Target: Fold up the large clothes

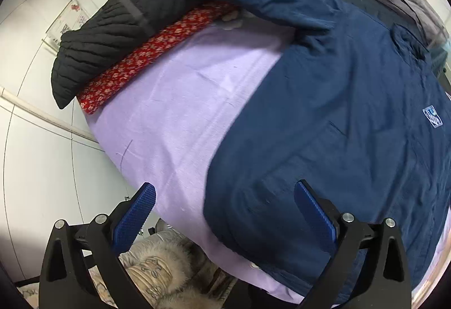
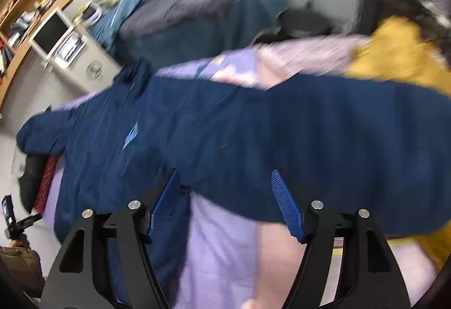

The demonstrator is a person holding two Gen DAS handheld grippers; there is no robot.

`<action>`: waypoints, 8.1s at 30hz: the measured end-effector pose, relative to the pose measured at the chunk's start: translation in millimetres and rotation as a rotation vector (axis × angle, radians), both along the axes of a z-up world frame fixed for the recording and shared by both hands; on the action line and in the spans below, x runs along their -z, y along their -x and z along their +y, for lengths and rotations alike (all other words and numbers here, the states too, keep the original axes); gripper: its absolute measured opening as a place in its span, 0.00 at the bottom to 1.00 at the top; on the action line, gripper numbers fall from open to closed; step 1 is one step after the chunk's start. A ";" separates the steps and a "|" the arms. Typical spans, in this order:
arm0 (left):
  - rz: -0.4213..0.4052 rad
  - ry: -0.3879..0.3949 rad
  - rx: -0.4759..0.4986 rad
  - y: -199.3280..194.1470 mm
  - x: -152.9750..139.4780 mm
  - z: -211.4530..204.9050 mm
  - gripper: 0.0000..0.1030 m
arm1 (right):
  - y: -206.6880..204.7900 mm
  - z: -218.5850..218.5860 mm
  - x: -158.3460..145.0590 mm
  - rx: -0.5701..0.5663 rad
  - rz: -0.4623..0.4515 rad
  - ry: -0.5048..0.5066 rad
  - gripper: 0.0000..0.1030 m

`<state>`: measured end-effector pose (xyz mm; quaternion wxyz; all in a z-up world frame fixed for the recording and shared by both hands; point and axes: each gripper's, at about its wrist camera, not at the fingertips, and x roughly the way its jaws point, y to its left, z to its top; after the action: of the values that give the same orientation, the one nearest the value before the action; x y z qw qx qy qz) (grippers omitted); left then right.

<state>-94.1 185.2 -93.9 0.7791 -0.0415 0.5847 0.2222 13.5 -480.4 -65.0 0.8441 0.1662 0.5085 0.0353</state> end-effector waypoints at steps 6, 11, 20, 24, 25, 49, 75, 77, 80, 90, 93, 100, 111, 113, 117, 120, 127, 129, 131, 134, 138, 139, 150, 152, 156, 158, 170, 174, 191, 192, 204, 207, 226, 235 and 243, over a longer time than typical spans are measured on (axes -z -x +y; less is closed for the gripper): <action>0.006 -0.003 0.044 20.4 -2.5 -17.2 0.94 | -9.5 47.2 40.3 -0.085 0.091 -0.113 0.62; 0.044 0.042 0.041 52.4 14.2 1.7 0.94 | 23.9 115.6 84.1 -0.261 0.192 -0.205 0.62; 0.108 0.118 0.028 65.5 68.4 66.9 0.94 | 122.1 134.0 141.7 -0.194 0.370 -0.338 0.62; 0.101 0.171 0.100 44.8 89.3 77.9 0.94 | 148.0 146.6 151.5 -0.145 0.382 -0.443 0.62; 0.105 0.185 0.118 38.9 95.6 78.4 0.94 | 151.2 149.2 151.9 -0.123 0.372 -0.459 0.62; -0.046 0.547 0.412 -4.0 -23.7 77.6 0.20 | 210.2 132.9 -1.2 0.088 0.235 -0.537 0.09; -0.073 0.145 0.156 -64.7 -3.3 154.4 0.84 | 162.5 172.4 35.6 -0.064 0.313 0.056 0.61; -0.071 0.149 0.225 -58.7 -12.7 122.2 0.87 | 146.8 196.5 40.4 -0.187 0.319 0.101 0.65; -0.042 0.155 0.363 -67.0 1.9 64.2 0.87 | 128.2 234.0 50.1 -0.333 0.318 0.187 0.65; 0.207 0.185 0.522 -51.7 99.6 -51.9 0.88 | 122.5 288.7 123.4 -0.608 0.426 0.468 0.73; 0.235 0.144 0.513 -51.1 114.7 -57.6 0.93 | 125.1 292.3 129.3 -0.638 0.428 0.487 0.74; 0.290 0.180 0.486 -63.7 126.0 -53.1 0.95 | 103.0 266.4 101.2 -0.536 0.340 0.425 0.74; 0.335 0.131 0.399 -86.4 147.9 -68.9 0.95 | 66.4 93.8 69.8 0.057 0.290 0.011 0.74; 0.347 0.135 0.390 -90.5 149.9 -70.5 0.96 | 75.6 70.1 67.9 0.127 0.281 -0.029 0.74; 0.356 0.142 0.384 -98.3 159.2 -71.0 0.96 | 82.7 10.6 66.9 0.270 0.247 -0.121 0.74; 0.355 0.136 0.384 -102.2 159.9 -69.5 0.96 | 92.4 -33.8 63.5 0.381 0.204 -0.173 0.74; 0.354 0.122 0.355 -96.7 165.4 -67.1 0.96 | 124.0 -136.2 24.5 0.660 -0.013 -0.281 0.72; 0.355 0.108 0.325 -92.5 153.0 -75.1 0.95 | 134.0 -163.9 12.0 0.703 -0.061 -0.297 0.72; 0.330 0.095 0.316 -88.5 146.3 -79.1 0.94 | 141.1 -185.9 2.8 0.737 -0.081 -0.279 0.69; 0.256 0.118 0.308 -81.3 128.3 -88.0 0.94 | 158.2 -211.0 -7.4 0.802 -0.100 -0.264 0.64; 0.215 0.138 0.299 -75.7 112.8 -102.7 0.94 | 173.2 -226.4 -2.6 0.852 -0.100 -0.279 0.53; 0.218 0.134 0.304 -74.8 111.6 -107.5 0.94 | 174.4 -227.5 1.4 0.860 -0.091 -0.281 0.48; 0.200 0.014 0.400 -53.3 84.7 -160.4 0.94 | 177.1 -220.1 12.3 0.836 -0.068 -0.210 0.47; 0.203 0.007 0.403 -53.0 79.0 -166.6 0.94 | 171.7 -220.4 20.3 0.832 -0.019 -0.201 0.47; 0.175 0.012 0.396 -49.1 66.7 -166.1 0.94 | 170.0 -211.7 21.3 0.823 -0.012 -0.215 0.48; 0.171 0.020 0.395 -48.1 65.3 -167.1 0.94 | 165.4 -211.8 30.2 0.821 0.001 -0.226 0.48; 0.126 0.027 0.459 -80.4 68.7 -166.3 0.94 | 156.1 -192.5 11.9 0.802 -0.135 -0.256 0.11; 0.077 0.061 0.457 -91.9 56.7 -160.3 0.94 | 157.9 -173.8 -27.6 0.779 -0.196 -0.207 0.11; -0.052 -0.045 0.454 -115.1 21.9 -90.7 0.94 | -74.1 160.2 -94.1 -0.165 -0.204 -0.139 0.11; -0.049 -0.034 0.436 -112.6 22.8 -82.3 0.94 | -85.8 198.7 -86.1 -0.242 -0.186 -0.134 0.11; 0.043 -0.061 0.328 -79.2 53.5 -25.5 0.94 | -119.0 396.0 17.5 -0.527 0.035 -0.116 0.11; 0.043 -0.050 0.316 -78.3 55.0 -21.9 0.94 | -126.5 417.0 44.2 -0.532 0.118 -0.096 0.17; 0.005 -0.022 0.496 -108.4 46.3 -92.3 0.94 | -80.9 259.1 56.8 -0.149 0.152 -0.070 0.63; -0.010 -0.005 0.587 -170.8 44.4 -137.9 0.94 | -75.2 221.7 118.6 -0.216 0.306 0.284 0.68; 0.121 -0.046 0.605 -221.6 93.2 -174.0 0.94 | -82.8 241.1 136.5 -0.254 0.331 0.398 0.77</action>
<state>127.5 11.2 -187.1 0.7743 0.1652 0.6109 -0.0046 96.3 -239.4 -201.4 0.7546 -0.0643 0.6529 0.0124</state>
